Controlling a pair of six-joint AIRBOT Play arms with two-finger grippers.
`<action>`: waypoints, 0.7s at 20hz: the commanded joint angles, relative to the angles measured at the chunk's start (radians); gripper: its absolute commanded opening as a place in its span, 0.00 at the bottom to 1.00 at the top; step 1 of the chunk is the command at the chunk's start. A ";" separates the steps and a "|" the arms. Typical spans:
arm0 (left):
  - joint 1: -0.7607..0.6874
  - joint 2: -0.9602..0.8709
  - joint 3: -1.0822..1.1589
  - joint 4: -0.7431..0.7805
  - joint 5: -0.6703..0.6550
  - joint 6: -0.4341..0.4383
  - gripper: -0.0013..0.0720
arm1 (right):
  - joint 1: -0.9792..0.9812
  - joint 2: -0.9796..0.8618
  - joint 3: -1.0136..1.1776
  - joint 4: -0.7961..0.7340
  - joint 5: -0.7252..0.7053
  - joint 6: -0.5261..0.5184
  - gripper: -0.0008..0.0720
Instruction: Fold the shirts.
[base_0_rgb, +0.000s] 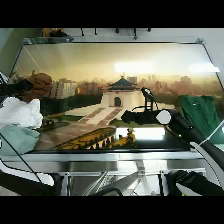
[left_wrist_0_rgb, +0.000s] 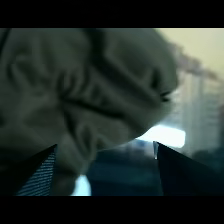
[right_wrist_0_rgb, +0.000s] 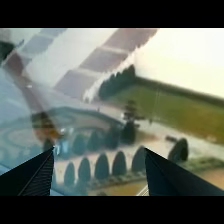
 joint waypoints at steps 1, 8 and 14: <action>0.020 -0.122 0.139 0.183 -0.077 -0.040 0.94 | -0.001 -0.035 0.000 0.001 -0.022 0.000 0.84; -0.081 -0.184 0.148 0.438 -0.126 -0.150 0.06 | -0.001 -0.067 0.000 0.001 -0.036 0.000 0.84; -0.230 -0.068 0.415 0.418 -0.274 -0.224 0.03 | -0.001 -0.057 0.001 0.005 0.010 0.000 0.84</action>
